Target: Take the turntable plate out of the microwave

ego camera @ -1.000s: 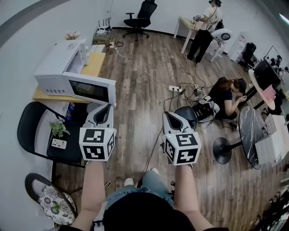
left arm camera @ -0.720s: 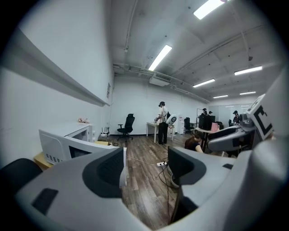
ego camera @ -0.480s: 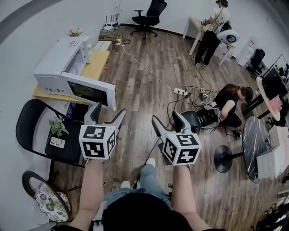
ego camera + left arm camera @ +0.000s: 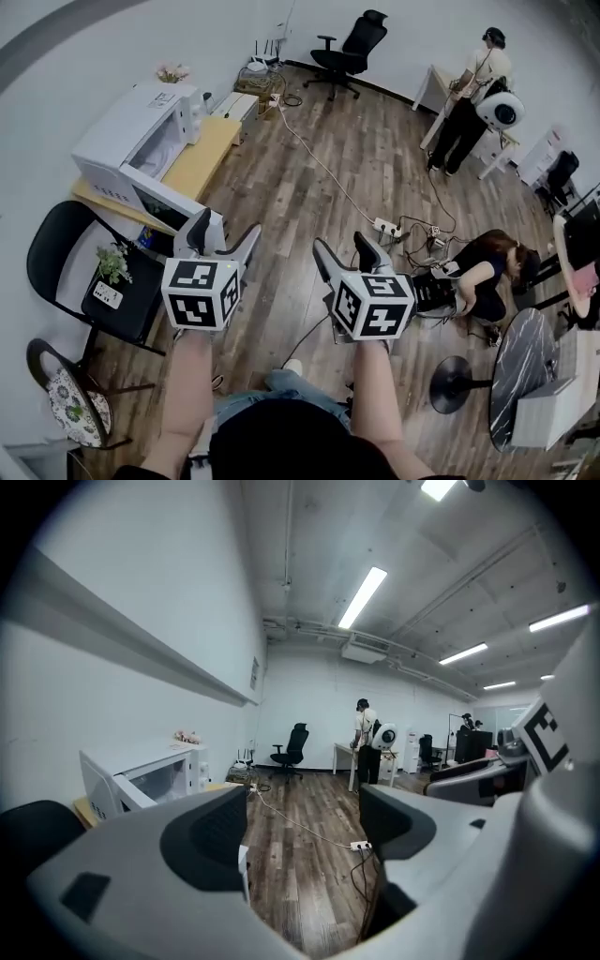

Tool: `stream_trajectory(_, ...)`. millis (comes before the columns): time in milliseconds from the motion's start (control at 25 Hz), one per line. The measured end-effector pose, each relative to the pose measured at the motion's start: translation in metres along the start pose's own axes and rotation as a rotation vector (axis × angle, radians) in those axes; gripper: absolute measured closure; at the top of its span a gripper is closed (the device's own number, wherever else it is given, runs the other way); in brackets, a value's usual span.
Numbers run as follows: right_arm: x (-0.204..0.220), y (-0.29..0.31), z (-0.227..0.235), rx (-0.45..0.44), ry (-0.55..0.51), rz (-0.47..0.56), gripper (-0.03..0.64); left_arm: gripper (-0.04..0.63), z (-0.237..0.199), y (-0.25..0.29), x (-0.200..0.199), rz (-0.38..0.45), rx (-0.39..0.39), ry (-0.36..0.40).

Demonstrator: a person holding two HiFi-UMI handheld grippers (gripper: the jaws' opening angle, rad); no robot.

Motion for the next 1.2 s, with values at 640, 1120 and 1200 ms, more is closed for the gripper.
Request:
stream_trajectory(640,-0.005,0.088,0.106,-0.105,-0.068,-0.044,0.284,0.230,0.031,0.112,0.005,-0.012,-0.153,-0.081)
stream_trajectory(1120,-0.057,0.204,0.140,-0.167,-0.121,-0.036,0.287,0.230,-0.015,0.227,-0.018,0.000,-0.228,-0.134)
stream_trajectory(1200,-0.070,0.228,0.139,-0.192,-0.129,-0.036,0.290,0.230,-0.031,0.242,-0.023,0.007,-0.263,-0.157)
Point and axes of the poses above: the fingertips, and each gripper's own axes: y forward along the fingers, z to its right, x out of its underside, the point moved 3 cm from there along -y, backward along the fingers, and after that the axes turned 5 degrees about -y, right-handed, at the moved point
